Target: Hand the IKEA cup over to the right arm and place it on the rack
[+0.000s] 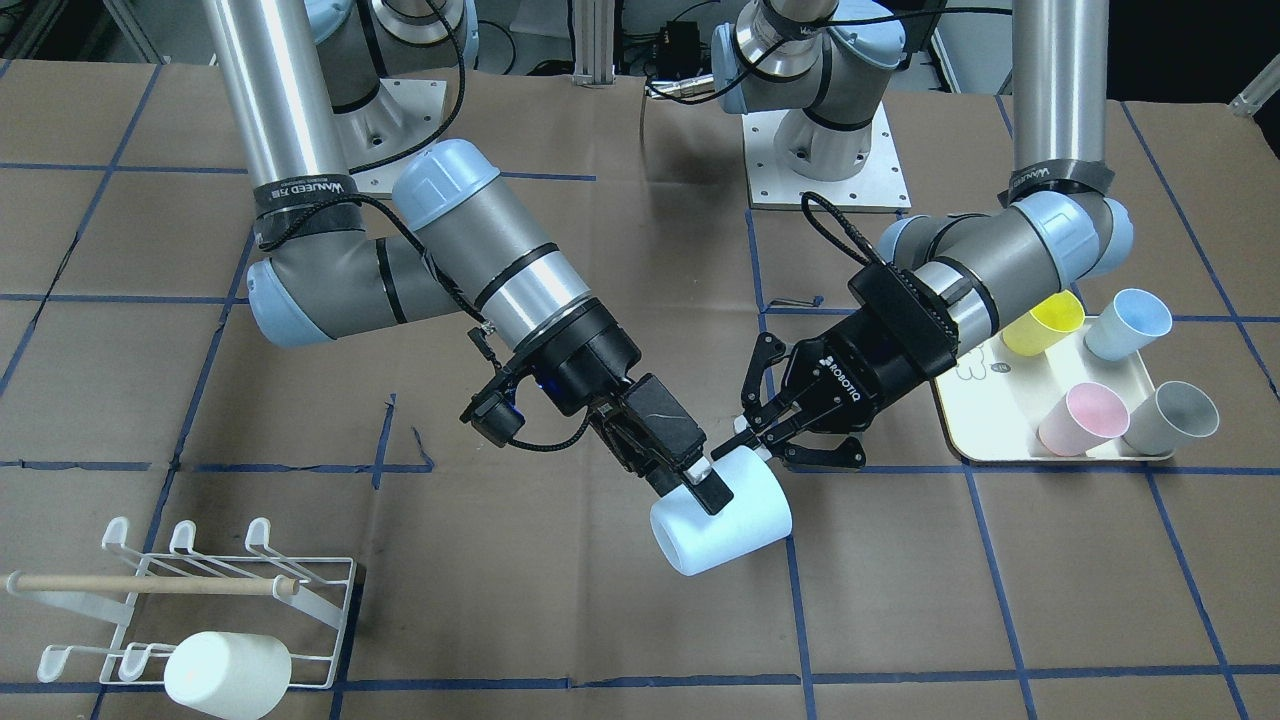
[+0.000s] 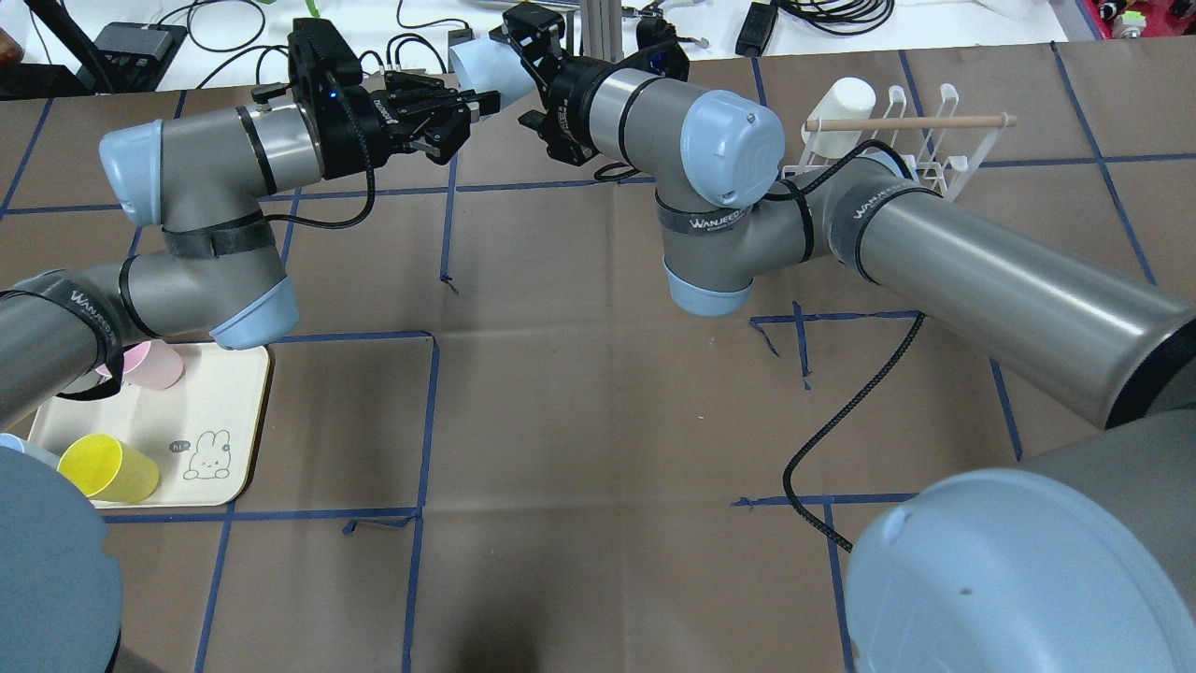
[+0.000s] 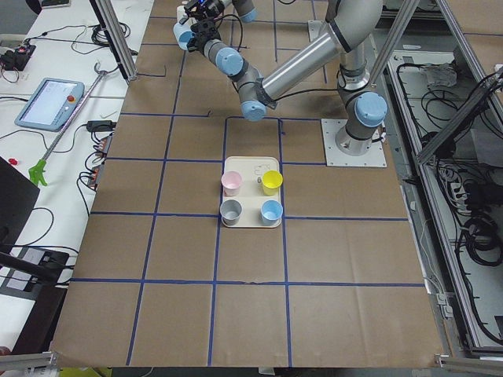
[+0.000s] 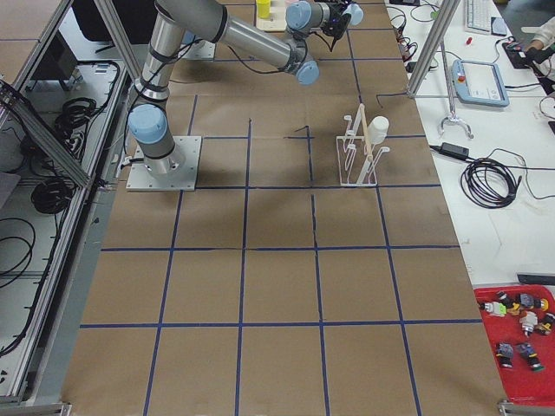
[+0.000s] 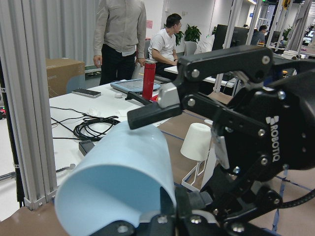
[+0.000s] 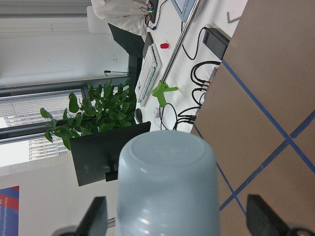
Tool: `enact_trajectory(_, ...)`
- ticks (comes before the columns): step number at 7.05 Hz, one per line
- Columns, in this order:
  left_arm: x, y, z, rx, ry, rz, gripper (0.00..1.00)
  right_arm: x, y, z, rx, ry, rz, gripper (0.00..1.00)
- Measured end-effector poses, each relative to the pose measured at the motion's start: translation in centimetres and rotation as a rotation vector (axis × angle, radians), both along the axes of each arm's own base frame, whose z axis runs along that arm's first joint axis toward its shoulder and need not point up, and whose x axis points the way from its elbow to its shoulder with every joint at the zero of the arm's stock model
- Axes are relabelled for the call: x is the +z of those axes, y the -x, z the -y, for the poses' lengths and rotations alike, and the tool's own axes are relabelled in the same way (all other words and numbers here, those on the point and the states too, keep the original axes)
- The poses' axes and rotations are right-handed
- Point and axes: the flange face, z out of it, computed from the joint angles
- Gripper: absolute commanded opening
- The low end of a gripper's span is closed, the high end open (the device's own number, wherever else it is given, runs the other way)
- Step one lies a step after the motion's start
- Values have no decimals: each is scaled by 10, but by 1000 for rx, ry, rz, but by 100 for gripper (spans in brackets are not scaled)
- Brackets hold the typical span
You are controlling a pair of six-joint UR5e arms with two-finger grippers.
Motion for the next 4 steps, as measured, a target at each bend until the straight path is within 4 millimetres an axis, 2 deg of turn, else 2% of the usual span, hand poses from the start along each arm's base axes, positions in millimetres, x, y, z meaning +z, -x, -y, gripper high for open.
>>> enact_trajectory(1, 0, 0, 0, 0, -1, 0, 4, 1, -1, 2, -1, 1, 4, 98)
enact_trajectory(4, 1, 1, 0, -1, 0, 0, 4, -3, -1, 3, -1, -4, 3, 47)
